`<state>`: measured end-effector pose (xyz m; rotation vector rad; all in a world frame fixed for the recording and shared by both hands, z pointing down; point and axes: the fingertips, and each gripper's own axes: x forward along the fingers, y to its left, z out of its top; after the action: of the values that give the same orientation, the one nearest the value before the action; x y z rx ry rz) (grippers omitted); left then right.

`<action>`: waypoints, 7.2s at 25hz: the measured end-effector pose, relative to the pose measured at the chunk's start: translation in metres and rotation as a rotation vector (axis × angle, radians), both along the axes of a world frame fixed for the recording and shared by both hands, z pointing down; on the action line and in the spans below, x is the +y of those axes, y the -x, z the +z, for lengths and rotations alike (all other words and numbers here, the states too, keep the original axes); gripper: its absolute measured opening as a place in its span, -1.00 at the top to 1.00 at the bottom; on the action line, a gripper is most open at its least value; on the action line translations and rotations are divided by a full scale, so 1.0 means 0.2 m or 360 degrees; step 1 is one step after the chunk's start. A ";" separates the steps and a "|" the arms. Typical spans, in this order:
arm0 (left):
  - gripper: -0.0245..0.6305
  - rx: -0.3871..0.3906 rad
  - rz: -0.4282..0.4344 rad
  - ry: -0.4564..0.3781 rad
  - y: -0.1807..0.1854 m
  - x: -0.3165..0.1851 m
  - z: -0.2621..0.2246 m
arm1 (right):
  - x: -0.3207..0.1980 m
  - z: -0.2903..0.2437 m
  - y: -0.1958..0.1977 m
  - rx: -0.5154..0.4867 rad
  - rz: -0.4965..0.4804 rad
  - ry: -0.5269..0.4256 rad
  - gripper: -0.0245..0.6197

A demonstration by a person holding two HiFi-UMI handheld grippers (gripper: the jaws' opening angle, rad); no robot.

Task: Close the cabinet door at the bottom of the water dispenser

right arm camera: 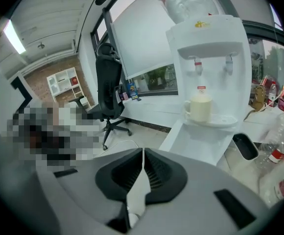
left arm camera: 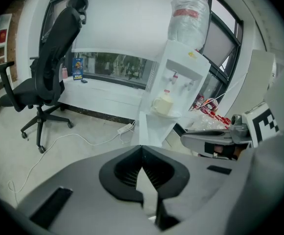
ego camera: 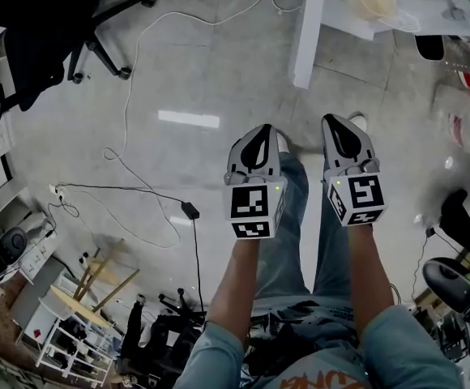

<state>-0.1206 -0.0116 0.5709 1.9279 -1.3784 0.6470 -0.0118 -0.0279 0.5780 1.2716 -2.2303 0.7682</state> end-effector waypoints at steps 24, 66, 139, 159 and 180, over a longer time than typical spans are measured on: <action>0.90 0.0035 0.0055 0.0095 0.08 0.04 0.40 | -0.08 0.60 0.17 0.0076 0.0035 0.0154 0.39; 0.90 0.0065 0.0209 0.0199 -0.24 0.08 0.49 | -0.15 0.90 -0.19 0.0125 0.0347 0.0362 0.31; 0.90 0.0014 -0.0039 0.0101 -1.25 -0.40 0.67 | -0.95 0.89 -1.47 0.0348 0.0188 0.0029 0.50; 0.90 0.0014 -0.0107 0.0107 -1.21 -0.37 0.62 | -1.12 0.89 -1.56 0.0467 0.0239 0.0037 0.64; 0.90 -0.0008 0.0114 -0.0037 -1.04 -0.40 0.48 | -0.72 0.65 -1.29 0.0278 0.0112 -0.0003 0.83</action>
<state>0.0869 -0.0911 0.6661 2.0032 -1.3302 0.6730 0.2455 -0.1718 0.7079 1.3694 -2.0577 0.6540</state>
